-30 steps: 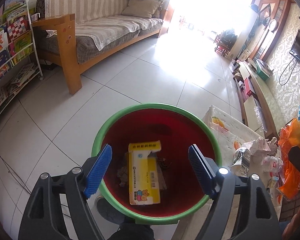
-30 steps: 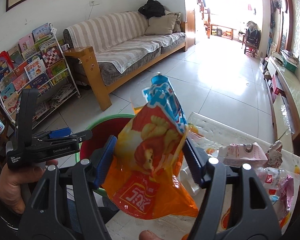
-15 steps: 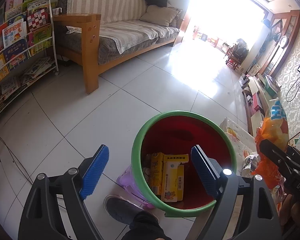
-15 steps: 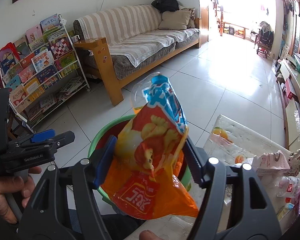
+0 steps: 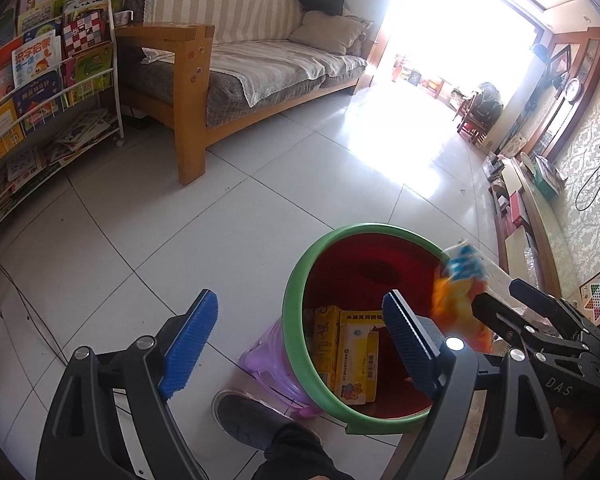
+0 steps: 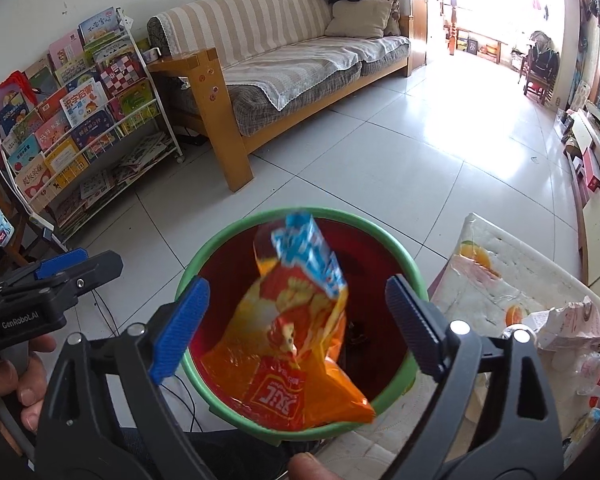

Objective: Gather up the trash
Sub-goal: 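Open the right tool over the red bin to drop the orange chip bag, then move both open tools back over the table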

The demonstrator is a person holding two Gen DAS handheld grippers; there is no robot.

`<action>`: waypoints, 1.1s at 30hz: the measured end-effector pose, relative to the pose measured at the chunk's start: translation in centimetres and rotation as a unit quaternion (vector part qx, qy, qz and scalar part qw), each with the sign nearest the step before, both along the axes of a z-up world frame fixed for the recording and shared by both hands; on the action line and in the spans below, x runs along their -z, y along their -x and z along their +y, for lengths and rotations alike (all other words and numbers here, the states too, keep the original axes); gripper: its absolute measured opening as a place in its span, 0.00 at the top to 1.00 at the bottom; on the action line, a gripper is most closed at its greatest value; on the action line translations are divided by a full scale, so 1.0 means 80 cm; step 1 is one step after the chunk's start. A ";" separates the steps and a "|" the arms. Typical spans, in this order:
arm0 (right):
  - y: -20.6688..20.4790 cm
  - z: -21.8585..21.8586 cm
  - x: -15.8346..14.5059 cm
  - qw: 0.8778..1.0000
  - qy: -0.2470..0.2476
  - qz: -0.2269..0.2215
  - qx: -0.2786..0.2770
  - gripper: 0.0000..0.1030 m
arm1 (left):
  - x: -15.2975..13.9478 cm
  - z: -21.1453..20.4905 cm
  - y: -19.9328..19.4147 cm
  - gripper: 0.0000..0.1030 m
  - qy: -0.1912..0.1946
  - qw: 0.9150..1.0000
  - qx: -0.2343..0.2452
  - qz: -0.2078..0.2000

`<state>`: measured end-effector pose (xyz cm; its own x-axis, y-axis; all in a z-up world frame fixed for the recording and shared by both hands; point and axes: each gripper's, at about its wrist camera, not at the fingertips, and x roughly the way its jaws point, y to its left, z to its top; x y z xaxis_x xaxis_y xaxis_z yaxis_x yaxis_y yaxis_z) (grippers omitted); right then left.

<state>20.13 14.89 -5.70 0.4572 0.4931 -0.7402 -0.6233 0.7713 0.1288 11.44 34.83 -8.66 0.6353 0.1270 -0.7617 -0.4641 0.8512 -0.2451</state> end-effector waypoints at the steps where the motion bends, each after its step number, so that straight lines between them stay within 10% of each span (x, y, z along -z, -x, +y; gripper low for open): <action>1: 0.001 -0.003 0.000 1.000 0.001 -0.002 0.002 0.09 | 0.000 -0.001 -0.001 0.21 0.000 1.000 0.001 0.000; 19: 0.044 -0.155 -0.037 0.997 -0.023 -0.026 0.075 0.05 | -0.021 -0.100 -0.031 0.12 -0.010 0.995 0.099 0.007; 33: 0.060 -0.373 -0.026 0.976 -0.016 -0.018 0.216 0.05 | -0.017 -0.277 -0.102 0.08 -0.030 0.970 0.241 0.029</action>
<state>15.37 -14.94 -3.61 0.6531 0.2715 -0.7069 -0.2458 0.9590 0.1413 19.62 12.67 -7.33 0.5874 -0.1291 -0.7990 -0.0207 0.9845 -0.1743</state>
